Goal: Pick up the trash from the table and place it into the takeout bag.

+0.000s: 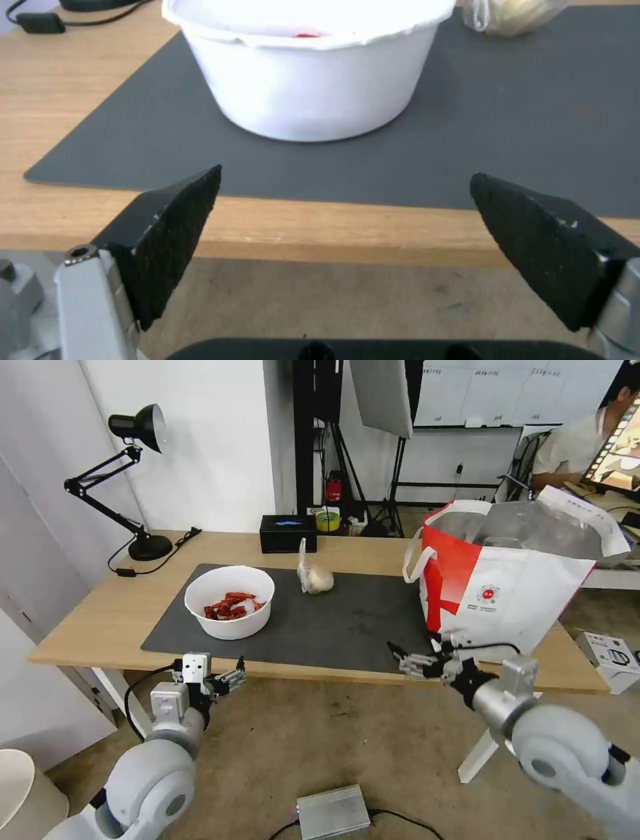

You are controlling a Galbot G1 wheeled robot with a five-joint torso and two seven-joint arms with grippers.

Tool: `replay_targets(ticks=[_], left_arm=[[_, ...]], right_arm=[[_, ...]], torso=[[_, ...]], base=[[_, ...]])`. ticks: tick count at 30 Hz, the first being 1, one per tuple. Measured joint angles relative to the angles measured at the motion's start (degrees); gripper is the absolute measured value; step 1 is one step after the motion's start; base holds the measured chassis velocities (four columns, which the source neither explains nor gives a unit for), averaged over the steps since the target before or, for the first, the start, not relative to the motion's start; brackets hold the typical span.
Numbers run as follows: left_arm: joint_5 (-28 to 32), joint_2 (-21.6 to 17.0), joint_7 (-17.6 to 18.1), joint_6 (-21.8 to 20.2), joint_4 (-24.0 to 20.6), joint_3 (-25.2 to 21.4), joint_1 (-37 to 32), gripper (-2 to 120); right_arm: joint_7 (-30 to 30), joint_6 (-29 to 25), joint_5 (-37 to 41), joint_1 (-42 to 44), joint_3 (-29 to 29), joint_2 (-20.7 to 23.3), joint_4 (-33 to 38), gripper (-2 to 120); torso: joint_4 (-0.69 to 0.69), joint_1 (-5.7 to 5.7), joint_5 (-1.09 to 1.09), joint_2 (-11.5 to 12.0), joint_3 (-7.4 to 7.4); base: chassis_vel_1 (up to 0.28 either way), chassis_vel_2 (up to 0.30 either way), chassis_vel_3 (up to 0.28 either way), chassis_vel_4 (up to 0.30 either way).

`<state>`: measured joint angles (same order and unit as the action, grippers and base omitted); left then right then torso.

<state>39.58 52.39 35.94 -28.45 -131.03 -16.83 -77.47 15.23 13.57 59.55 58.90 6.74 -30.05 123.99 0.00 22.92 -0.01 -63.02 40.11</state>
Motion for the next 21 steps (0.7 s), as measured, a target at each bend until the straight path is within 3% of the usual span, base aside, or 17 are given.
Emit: replay_targets(ticks=[6, 10, 21], left_arm=[[-0.03, 0.11, 0.05, -0.08, -0.07, 0.07, 0.05, 100], [-0.07, -0.01, 0.13, -0.12, -0.22, -0.18, -0.52, 100], [-0.25, 0.10, 0.23, -0.14, -0.16, -0.42, -1.07, 100]], right_arm=[[0.18, 0.74, 0.88, -12.22, -10.20, -2.72, -5.69, 100], [0.48, 1.32, 0.87, -24.75, -19.26, -7.74, -13.04, 100], [0.51, 4.70, 0.23, -39.72, -30.43, -16.32, -26.80, 100]], torso=[[0.00, 0.00, 0.03, 0.00, 0.00], [0.02, 0.01, 0.01, 0.00, 0.00], [-0.01, 0.00, 0.00, 0.00, 0.00]], base=[[0.000, 0.000, 0.000, 0.000], [0.000, 0.000, 0.000, 0.000], [0.000, 0.000, 0.000, 0.000]])
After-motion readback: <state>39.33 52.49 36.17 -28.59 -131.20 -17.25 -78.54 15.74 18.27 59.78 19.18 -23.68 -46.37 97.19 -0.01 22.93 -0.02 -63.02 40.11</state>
